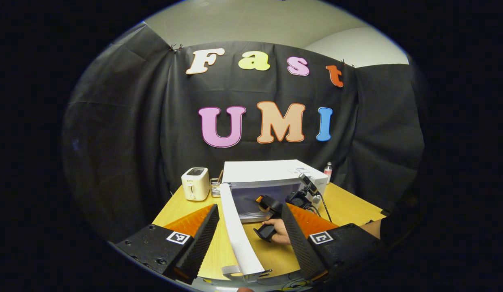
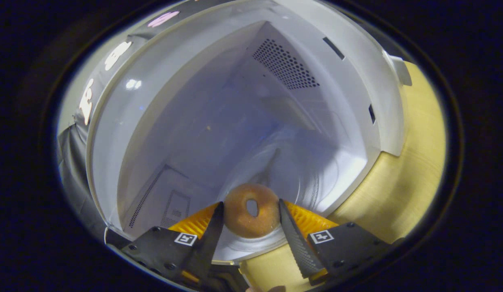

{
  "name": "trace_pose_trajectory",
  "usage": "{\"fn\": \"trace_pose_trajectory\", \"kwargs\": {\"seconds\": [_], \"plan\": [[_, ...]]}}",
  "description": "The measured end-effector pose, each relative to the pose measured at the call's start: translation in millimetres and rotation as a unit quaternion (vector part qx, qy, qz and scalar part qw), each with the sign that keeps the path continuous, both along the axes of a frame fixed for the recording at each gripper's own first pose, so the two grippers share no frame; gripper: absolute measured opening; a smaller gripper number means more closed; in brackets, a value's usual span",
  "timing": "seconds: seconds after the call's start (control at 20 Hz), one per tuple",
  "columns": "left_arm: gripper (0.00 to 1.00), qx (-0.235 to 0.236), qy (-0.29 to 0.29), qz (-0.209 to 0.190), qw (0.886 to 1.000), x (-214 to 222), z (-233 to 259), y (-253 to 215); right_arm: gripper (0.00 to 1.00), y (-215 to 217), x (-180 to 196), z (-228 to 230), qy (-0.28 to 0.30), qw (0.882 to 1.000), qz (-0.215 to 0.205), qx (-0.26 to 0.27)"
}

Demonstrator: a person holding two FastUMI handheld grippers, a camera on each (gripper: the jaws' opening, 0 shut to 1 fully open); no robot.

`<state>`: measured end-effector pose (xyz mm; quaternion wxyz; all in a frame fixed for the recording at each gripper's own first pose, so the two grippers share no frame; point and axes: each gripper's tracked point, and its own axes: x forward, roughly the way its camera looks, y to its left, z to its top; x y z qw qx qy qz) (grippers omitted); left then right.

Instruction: Open the microwave oven with the left hand, put the food in, and close the microwave oven.

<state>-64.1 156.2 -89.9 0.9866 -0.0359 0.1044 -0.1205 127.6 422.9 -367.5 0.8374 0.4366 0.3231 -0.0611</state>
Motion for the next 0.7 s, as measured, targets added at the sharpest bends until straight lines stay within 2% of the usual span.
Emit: {"fn": "trace_pose_trajectory", "kwargs": {"seconds": [0.5, 0.55, 0.6, 0.7], "plan": [[0.91, 0.002, 0.006, 0.017, 1.000, -20.1, 2.2, 1.4, 0.83, -20.8, 3.7, 10.7, -0.026, 0.998, 0.013, -0.048], [0.88, 0.007, 0.000, 0.016, 1.000, -20.3, 7.6, 1.1, 0.83, -24.4, 1.8, 12.0, -0.025, 0.998, 0.016, -0.048], [0.91, 0.014, -0.005, 0.017, 1.000, -22.2, 11.2, 1.4, 0.83, -27.5, -1.1, 12.7, -0.025, 0.998, 0.022, -0.050], [0.88, 0.032, -0.017, 0.022, 0.999, -23.0, 17.9, 4.6, 0.84, -33.6, -13.9, 16.5, -0.036, 0.996, 0.052, -0.070]]}}
